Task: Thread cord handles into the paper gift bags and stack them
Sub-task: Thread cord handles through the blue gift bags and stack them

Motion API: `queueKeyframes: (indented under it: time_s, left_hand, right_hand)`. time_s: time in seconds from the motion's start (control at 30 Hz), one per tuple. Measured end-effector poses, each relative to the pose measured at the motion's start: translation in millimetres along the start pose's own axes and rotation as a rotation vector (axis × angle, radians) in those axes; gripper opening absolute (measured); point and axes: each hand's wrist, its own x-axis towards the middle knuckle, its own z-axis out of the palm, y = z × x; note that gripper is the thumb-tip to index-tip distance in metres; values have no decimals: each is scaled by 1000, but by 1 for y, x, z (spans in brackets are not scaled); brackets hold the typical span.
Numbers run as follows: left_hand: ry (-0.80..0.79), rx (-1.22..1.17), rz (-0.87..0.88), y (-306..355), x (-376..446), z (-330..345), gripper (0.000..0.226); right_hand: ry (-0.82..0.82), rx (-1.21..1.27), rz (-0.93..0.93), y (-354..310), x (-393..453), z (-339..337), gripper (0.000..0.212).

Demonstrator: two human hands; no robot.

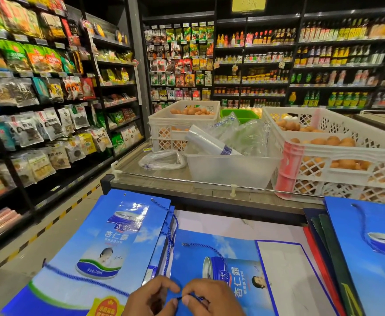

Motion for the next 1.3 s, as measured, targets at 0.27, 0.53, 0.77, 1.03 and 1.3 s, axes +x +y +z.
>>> queueKeyframes:
  time_s: [0.27,0.53,0.77,1.03,1.3]
  left_hand:
    - [26,41,49,6,-6,1,13]
    - [17,-40,15,12,-11,0,45]
    - [-8,-83,19,12,-8,-4,23]
    - [-19,-56,29,17,-8,-3,17]
    - [-110,26,2,6,1,-11,28]
  right_hand:
    - [34,-155,-35,-3,-3,3,22]
    - [53,-175,-46,-7,-6,3,33]
    - [97,-215,-113,-6,-5,4,48]
    - [57,-192,-82,-6,-8,2,23]
    - [127,22,-73,-1,-6,-1,15]
